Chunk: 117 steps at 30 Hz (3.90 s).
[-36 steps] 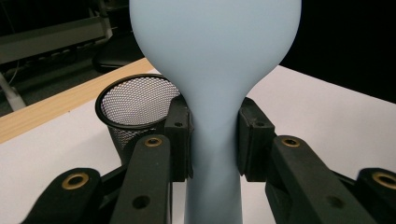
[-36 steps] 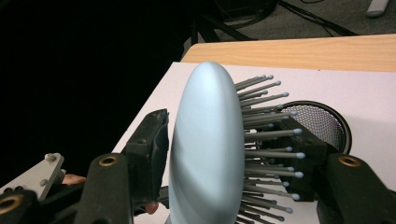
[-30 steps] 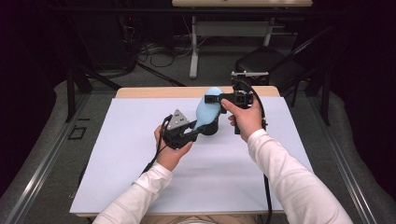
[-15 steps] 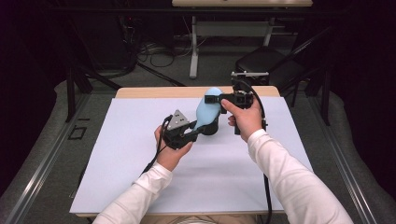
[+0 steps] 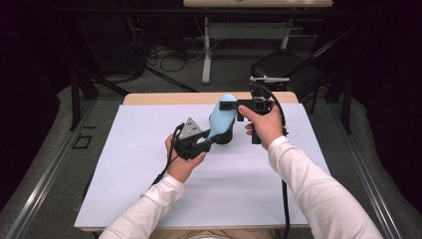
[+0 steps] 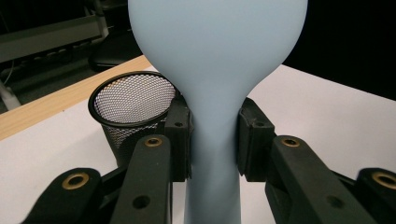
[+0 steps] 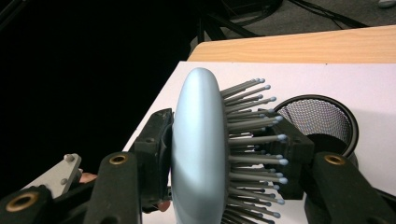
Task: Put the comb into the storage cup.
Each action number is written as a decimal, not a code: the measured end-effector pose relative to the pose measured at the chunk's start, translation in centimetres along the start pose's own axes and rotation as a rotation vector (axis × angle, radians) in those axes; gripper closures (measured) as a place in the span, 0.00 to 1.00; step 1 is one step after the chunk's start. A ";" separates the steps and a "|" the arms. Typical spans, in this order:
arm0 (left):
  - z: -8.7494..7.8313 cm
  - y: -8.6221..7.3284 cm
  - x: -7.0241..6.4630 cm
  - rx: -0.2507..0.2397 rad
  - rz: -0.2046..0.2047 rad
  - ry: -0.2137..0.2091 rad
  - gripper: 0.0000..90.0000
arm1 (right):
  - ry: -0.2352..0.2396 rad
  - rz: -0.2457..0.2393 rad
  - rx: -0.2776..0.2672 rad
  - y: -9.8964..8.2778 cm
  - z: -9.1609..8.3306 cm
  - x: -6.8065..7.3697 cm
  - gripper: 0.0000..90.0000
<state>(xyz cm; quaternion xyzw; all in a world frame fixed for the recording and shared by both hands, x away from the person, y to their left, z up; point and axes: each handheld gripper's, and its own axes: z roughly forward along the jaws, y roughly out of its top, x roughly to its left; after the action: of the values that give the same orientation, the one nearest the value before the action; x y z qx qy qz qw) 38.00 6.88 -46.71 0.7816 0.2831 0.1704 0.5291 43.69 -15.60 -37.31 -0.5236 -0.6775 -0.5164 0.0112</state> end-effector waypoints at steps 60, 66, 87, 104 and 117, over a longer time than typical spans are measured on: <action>0.1 -0.3 -0.2 -0.015 -0.017 -0.009 0.77 | 0.026 0.104 0.082 0.7 -0.1 -0.2 0.58; 0.1 -0.3 -0.1 -0.021 -0.027 -0.014 0.77 | 0.027 0.109 0.081 0.7 -0.1 -0.3 0.58; 0.2 -0.5 0.1 -0.017 -0.052 -0.019 0.71 | 0.028 0.108 0.076 0.8 -0.3 -0.4 0.58; -0.1 -0.5 0.2 -0.029 -0.080 -0.011 0.61 | 0.017 0.109 0.058 0.9 -0.3 -0.6 0.58; -0.5 -0.4 0.3 -0.032 -0.098 -0.007 0.58 | 0.002 0.105 0.047 1.2 -0.6 -0.9 0.58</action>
<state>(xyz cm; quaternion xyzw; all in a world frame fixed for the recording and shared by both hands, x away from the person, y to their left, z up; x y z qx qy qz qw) 37.85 7.53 -46.92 0.7588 0.3166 0.1460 0.5502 44.66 -16.80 -36.69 -0.5577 -0.6609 -0.4995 0.0513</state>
